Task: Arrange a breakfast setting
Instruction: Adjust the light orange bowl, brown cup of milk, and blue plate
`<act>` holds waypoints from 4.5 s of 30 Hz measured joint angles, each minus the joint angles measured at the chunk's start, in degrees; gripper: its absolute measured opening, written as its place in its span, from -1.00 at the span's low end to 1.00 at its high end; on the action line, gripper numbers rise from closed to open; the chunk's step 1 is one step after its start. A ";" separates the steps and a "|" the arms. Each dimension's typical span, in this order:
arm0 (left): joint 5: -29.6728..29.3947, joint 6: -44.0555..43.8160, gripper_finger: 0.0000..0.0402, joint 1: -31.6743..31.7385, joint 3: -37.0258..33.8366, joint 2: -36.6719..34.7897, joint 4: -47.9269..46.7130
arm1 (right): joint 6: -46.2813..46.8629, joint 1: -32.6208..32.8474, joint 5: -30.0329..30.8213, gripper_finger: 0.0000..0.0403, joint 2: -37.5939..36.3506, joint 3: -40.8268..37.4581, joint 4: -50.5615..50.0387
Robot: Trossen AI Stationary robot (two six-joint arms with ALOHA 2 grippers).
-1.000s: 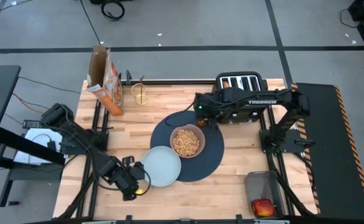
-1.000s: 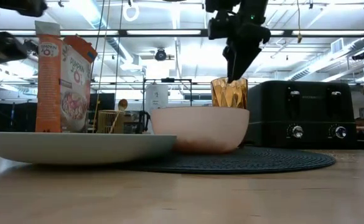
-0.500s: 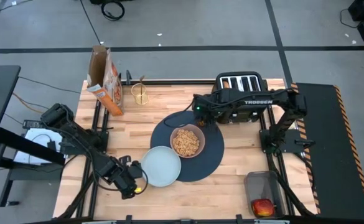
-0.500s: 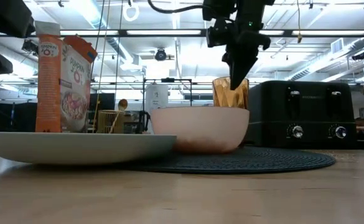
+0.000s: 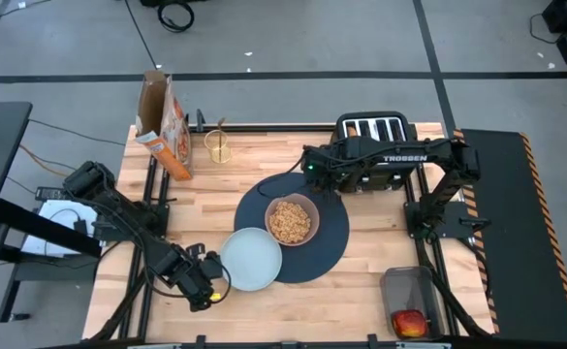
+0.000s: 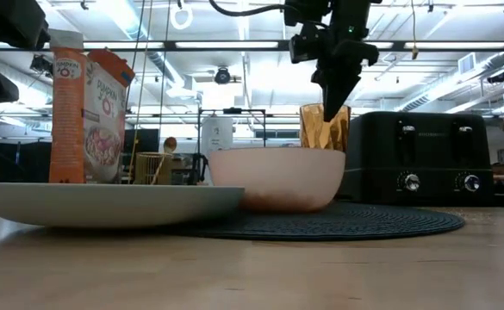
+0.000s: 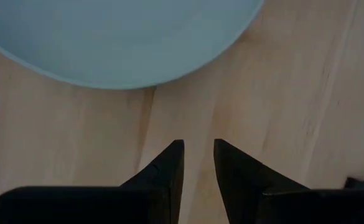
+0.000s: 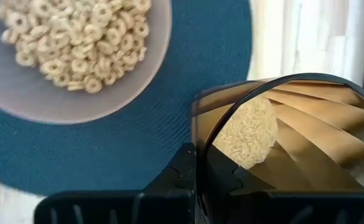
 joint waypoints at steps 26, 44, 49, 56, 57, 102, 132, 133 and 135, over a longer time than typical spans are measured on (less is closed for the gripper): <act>-0.05 -0.07 -0.52 0.30 0.00 0.00 0.35 | -0.25 -0.93 2.67 -0.81 0.22 0.03 -0.81; 0.00 -0.13 -0.52 0.30 0.02 0.00 0.42 | -1.93 -1.92 4.91 -0.89 0.22 0.02 -0.59; 0.02 -0.44 -0.52 0.30 0.02 0.00 0.52 | -1.93 -2.42 0.94 -0.90 0.22 0.02 -0.50; 0.04 -0.82 -0.52 0.17 0.02 0.00 0.68 | -2.34 -2.44 1.50 -0.82 0.22 0.02 -0.11; 0.09 -1.33 -0.52 0.13 0.02 0.00 0.72 | -2.43 -2.44 1.48 -0.81 0.22 0.02 -0.18; 3.08 -4.72 -0.52 -0.46 0.04 0.00 2.69 | -2.42 -1.48 3.49 -0.29 2.47 0.02 0.79; 3.06 -4.63 -0.52 -0.44 0.07 0.00 2.75 | -6.41 -0.45 4.46 -0.23 0.13 0.02 8.29; 3.04 -4.63 -0.52 -0.44 0.07 0.00 2.74 | -6.41 -0.43 4.43 -0.23 -0.14 0.02 7.99; 3.04 -4.63 -0.52 -0.44 0.07 0.00 2.75 | -6.41 -0.43 4.41 -0.23 -0.71 0.04 7.87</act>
